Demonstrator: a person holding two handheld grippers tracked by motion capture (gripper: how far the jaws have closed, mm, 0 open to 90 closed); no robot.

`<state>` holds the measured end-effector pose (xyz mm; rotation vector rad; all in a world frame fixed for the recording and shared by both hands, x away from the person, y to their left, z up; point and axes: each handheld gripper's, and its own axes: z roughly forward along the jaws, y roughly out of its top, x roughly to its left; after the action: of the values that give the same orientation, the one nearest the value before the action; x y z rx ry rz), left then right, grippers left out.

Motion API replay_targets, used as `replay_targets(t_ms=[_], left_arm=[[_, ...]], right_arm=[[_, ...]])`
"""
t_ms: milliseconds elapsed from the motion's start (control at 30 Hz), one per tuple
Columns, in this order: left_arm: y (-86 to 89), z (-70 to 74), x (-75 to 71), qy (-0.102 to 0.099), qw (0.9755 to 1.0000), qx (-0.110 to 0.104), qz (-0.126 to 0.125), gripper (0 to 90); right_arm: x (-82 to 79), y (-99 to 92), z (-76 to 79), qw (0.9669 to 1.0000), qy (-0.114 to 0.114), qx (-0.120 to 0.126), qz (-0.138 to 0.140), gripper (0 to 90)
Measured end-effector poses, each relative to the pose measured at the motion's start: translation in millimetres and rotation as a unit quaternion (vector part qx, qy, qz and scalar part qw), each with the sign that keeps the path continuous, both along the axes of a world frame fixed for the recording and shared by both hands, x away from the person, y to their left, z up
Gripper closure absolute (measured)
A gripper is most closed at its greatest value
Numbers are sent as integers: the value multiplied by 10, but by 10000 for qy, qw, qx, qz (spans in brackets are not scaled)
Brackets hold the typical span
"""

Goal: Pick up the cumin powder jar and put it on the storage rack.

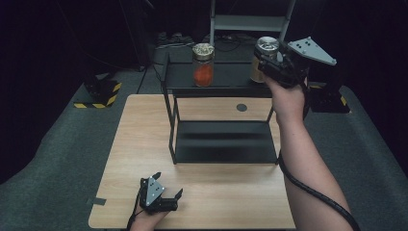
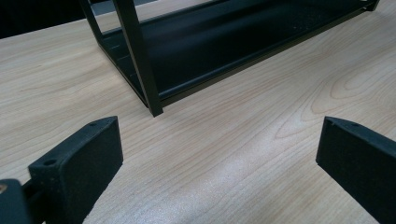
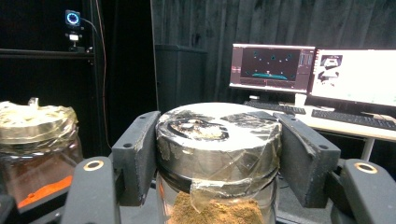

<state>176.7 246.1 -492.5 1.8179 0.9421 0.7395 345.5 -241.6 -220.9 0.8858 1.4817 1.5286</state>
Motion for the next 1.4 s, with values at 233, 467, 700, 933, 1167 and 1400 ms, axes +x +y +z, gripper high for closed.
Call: replay_targets(t_ms=[233, 467, 700, 933, 1167, 1400], left_arm=[[8, -2, -1, -6, 10000, -10, -8, 7], [16, -5, -1, -8, 10000, -34, -10, 8], [17, -7, -2, -13, 10000, -39, -12, 7], [19, -9, -3, -16, 10000, -46, -11, 8], [19, -10, -4, -22, 10000, -45, -15, 7], [19, -10, -5, -25, 10000, -45, -14, 8]], right_arm=[[114, 43, -86, 10000, 60, 28, 7, 345], [175, 66, -133, 9999, 113, 56, -23, 345], [203, 61, -159, 9999, 137, 93, -37, 344], [226, 55, -178, 9998, 147, 122, -40, 344], [240, 71, -190, 9998, 138, 130, -41, 343], [246, 70, -212, 9999, 99, 125, -41, 341]])
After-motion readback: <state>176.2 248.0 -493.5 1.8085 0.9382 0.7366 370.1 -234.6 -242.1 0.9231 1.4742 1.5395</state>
